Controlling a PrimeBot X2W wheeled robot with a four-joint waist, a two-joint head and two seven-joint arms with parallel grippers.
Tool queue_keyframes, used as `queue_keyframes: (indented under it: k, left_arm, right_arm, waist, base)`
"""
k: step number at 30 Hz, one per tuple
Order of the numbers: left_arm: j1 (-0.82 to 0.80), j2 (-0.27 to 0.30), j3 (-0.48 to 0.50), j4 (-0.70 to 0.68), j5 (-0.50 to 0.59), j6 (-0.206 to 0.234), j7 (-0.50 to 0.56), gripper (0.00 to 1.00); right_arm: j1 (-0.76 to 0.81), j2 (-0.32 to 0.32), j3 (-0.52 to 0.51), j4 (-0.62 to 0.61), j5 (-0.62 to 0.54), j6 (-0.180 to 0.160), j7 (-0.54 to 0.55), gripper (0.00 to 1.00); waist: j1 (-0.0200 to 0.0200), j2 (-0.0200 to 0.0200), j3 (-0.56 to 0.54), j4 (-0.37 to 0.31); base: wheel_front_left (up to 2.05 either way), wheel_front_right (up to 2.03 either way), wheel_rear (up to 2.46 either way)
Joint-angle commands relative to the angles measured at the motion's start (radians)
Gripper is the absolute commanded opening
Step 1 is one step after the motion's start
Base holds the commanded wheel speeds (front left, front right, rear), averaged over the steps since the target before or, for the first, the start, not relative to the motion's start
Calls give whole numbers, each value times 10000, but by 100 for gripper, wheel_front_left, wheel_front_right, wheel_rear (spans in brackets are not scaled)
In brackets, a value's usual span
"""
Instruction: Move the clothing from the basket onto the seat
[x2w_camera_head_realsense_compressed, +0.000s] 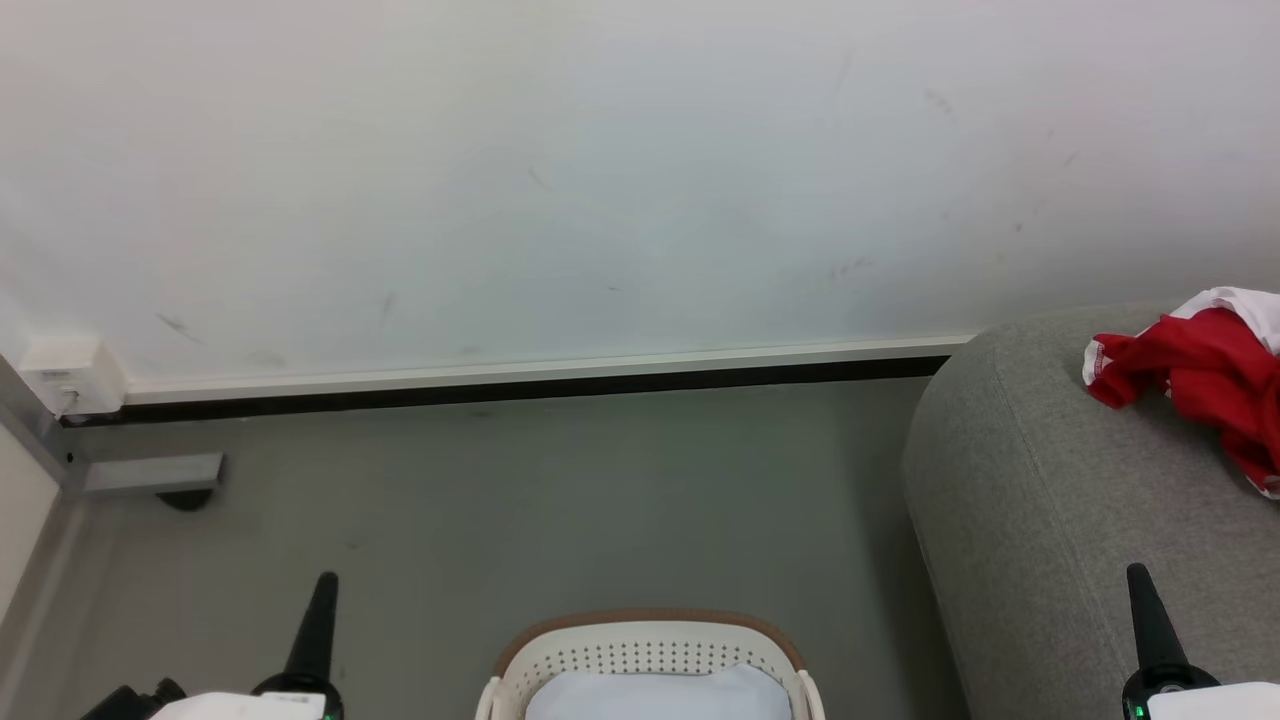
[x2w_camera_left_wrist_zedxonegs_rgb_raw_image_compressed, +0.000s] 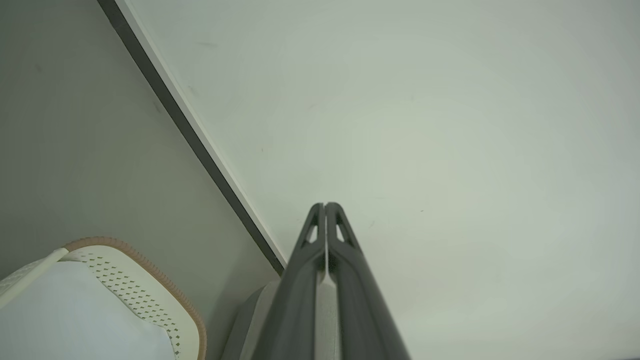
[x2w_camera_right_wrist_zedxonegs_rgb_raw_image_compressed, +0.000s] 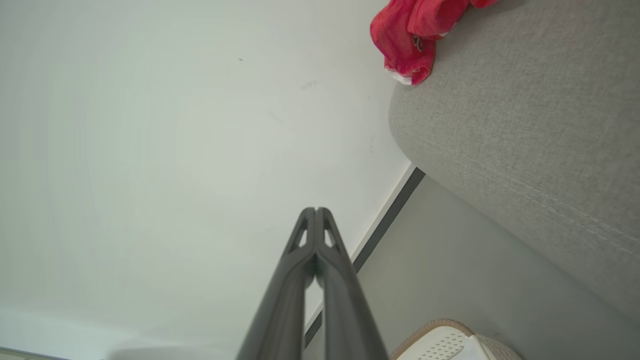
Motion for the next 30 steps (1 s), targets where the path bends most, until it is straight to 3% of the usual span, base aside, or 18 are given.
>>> queue_keyframes:
  k: [1, 30]
  left_arm:
    - [-170, 51, 42, -69, -164, -56, 39, 0]
    - [-413, 52, 285, -102, -2430, -83, 653, 0]
  right_arm:
    - [-211, -112, -37, -88, 152, -18, 22, 0]
    - [-426, -122, -197, -185, 2647, -23, 642, 0]
  waist:
    - [0, -1, 2, 1]
    - [0, -1, 123, 47]
  base:
    - [0, 0, 0]
    - [0, 0, 0]
